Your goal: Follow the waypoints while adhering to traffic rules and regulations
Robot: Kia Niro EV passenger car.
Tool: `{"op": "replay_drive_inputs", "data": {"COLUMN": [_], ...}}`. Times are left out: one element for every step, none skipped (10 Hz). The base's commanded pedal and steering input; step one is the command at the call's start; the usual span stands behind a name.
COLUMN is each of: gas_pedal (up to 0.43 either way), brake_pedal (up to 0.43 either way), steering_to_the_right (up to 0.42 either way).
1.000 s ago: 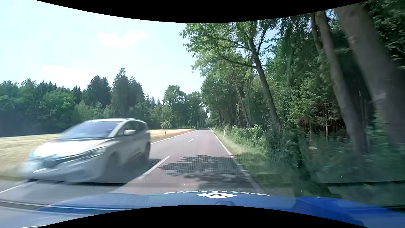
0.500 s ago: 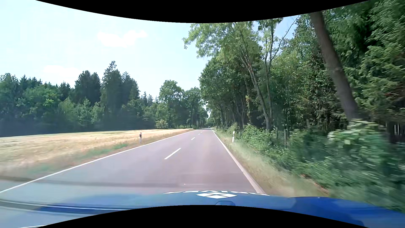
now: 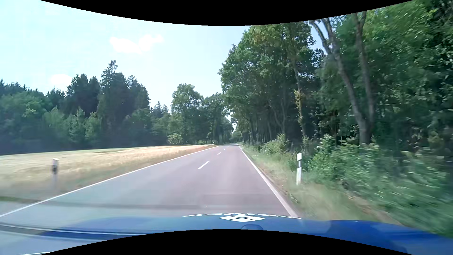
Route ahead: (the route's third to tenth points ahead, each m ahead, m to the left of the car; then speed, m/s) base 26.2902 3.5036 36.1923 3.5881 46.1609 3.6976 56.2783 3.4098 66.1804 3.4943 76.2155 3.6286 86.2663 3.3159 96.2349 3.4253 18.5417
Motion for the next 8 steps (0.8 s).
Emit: {"op": "replay_drive_inputs", "data": {"gas_pedal": [0.197, 0.189, 0.189, 0.189, 0.189, 0.189, 0.189, 0.189], "brake_pedal": [0.000, 0.000, 0.000, 0.000, 0.000, 0.000, 0.000, 0.000], "steering_to_the_right": [-0.004, -0.004, -0.003, -0.003, -0.002, -0.002, -0.002, -0.002]}}
